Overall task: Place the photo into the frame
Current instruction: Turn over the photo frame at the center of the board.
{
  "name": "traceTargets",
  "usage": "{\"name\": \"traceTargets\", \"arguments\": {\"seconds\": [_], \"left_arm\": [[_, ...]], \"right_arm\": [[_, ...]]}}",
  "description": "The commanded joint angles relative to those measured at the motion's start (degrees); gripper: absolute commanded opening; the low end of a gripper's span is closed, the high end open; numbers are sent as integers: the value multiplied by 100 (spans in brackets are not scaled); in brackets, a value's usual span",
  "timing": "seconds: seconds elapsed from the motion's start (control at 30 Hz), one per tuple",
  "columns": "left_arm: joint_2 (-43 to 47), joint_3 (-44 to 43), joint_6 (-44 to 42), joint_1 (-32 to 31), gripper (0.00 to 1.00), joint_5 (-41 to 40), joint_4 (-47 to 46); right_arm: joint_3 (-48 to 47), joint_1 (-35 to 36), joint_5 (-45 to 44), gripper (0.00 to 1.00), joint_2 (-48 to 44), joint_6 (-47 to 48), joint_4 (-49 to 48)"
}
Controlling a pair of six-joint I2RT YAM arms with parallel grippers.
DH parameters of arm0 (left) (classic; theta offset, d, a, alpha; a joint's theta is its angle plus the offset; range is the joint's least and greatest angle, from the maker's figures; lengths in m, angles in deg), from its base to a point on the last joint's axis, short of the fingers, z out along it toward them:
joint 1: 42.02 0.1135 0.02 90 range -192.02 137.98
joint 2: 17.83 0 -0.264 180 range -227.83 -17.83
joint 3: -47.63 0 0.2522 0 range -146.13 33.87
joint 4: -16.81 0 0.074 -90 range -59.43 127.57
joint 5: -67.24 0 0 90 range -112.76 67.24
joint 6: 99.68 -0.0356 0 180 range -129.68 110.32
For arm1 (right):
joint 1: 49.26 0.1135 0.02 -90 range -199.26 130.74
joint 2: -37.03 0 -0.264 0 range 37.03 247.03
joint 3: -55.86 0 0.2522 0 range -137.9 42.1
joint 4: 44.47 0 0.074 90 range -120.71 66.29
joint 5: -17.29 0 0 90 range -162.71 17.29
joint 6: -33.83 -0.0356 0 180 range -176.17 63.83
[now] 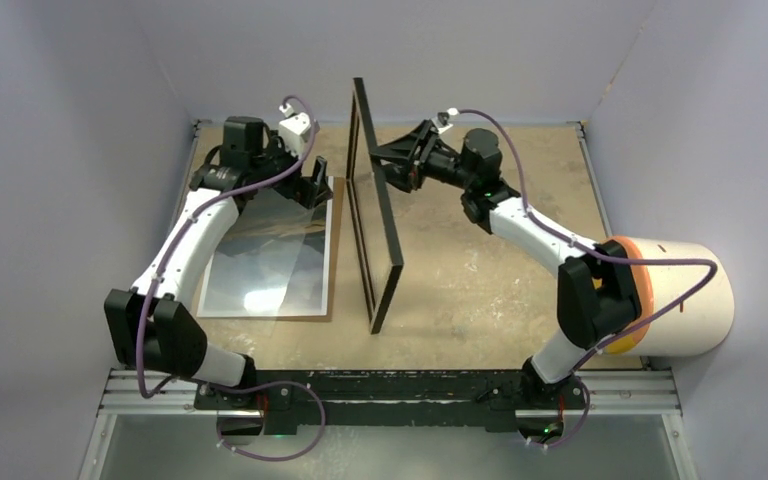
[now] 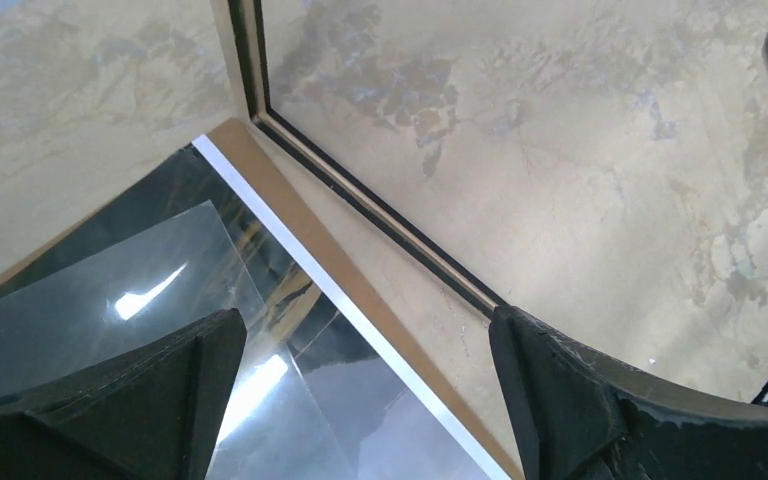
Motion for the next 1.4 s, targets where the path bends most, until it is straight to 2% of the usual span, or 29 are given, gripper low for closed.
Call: {"name": "traceTargets", "arguments": {"seconds": [0.0,0.07,0.27,0.47,0.53,0.67,0.8,0.93,1.13,1.37], "left_arm": [[-475,100,-128,-128,100,-525,-148],[-668,242,-207,-209,100,-776,-218],[-967,717,-400,-496,100,-1309,-559],[-1178,1194,-630,-895,100,-1904,-919],[-1289,1302,-817,-1029,100,-2178,-996],[-1366,1604,-1340,-1164,100,-2465,-1354],[-1565,1824,-1831,-1215,100,-3005,-1777],[-1887,1806,-1835,-1232,100,-3137,-1893],[-2031,1810,-1597,-1286,99,-2926,-1993],[-2144,1894,-1710,-1337,99,-3116,-1981]], "right_arm": [[162,-529,468,70,-454,1047,1153],[103,-756,417,77,-609,1582,1895],[14,-1356,432,82,-886,2507,3214],[-598,-1531,-276,82,-867,3964,5137],[-646,-1537,-454,82,-824,4286,5419],[-359,-1549,-823,80,-842,4775,5511],[164,-1549,-1056,78,-913,4960,5203],[487,-1552,-1202,78,-836,5057,5023],[482,-1566,-1330,77,-400,5443,5248],[460,-1632,-1637,78,181,5429,5297]]}}
